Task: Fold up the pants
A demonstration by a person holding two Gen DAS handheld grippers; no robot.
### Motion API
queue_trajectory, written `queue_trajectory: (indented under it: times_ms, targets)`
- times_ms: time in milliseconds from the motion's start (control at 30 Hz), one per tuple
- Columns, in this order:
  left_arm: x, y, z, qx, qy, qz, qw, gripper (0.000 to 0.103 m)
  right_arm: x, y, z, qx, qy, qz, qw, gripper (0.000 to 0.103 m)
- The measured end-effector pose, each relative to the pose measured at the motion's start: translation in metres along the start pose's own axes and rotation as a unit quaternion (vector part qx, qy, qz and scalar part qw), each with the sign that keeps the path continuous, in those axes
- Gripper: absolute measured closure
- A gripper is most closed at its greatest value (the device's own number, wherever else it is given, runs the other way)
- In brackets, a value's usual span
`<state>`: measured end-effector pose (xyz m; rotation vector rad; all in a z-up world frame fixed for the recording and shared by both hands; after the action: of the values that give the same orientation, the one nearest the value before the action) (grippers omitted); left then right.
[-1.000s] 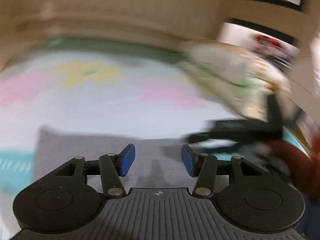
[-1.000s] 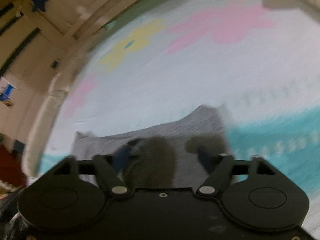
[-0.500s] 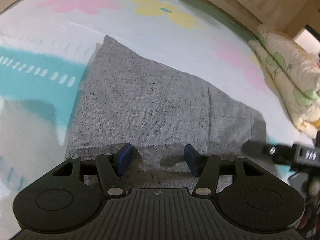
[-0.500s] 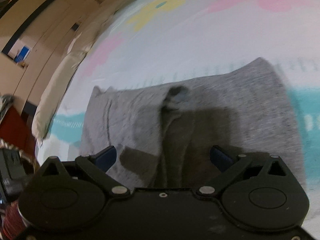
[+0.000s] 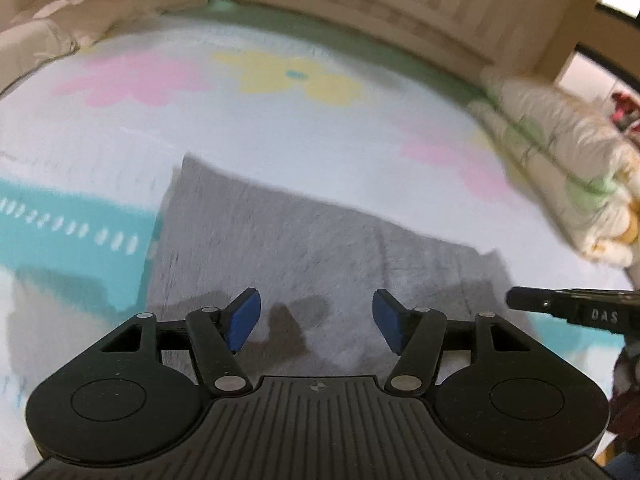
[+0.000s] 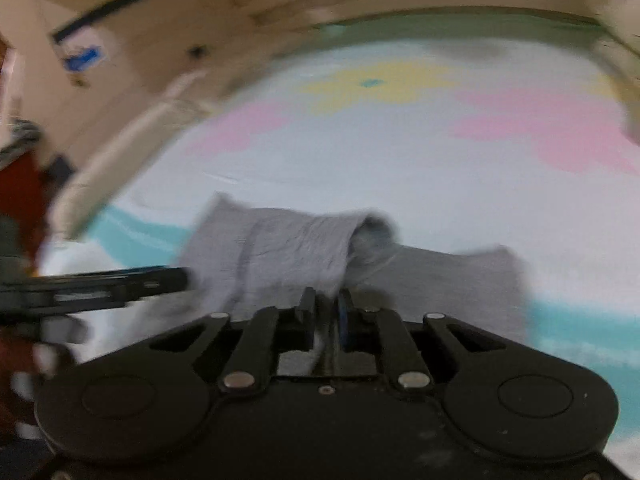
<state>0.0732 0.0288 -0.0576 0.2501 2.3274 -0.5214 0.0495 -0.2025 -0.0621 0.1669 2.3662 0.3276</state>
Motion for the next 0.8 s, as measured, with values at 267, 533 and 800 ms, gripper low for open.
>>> queue_trajectory:
  times_ms: [267, 533, 800]
  targets:
    - [0.012, -0.003, 0.002, 0.001, 0.037, 0.019, 0.9991, 0.042, 0.012, -0.050, 0.011, -0.056, -0.011, 0.198, 0.978, 0.036]
    - [0.023, 0.008, 0.013, 0.016, 0.079, -0.013, 0.9966, 0.040, -0.002, -0.035, -0.002, -0.058, -0.068, 0.163, 0.983, 0.000]
    - [0.024, 0.007, 0.010, 0.019, 0.077, -0.011, 0.9968, 0.039, 0.023, -0.013, 0.047, 0.018, 0.034, 0.125, 0.991, 0.000]
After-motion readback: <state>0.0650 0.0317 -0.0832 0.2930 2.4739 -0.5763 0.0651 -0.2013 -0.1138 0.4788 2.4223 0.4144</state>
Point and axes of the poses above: each gripper's, at about its wrist camera, not at the fingertips, and z roughly the way its jaws point, y to its left, x to its underside, the point moved 3 cm from there along z, roughly the way its jaws point, and after that the axes turned 8 degrees about -y, right-handed, at the moved point
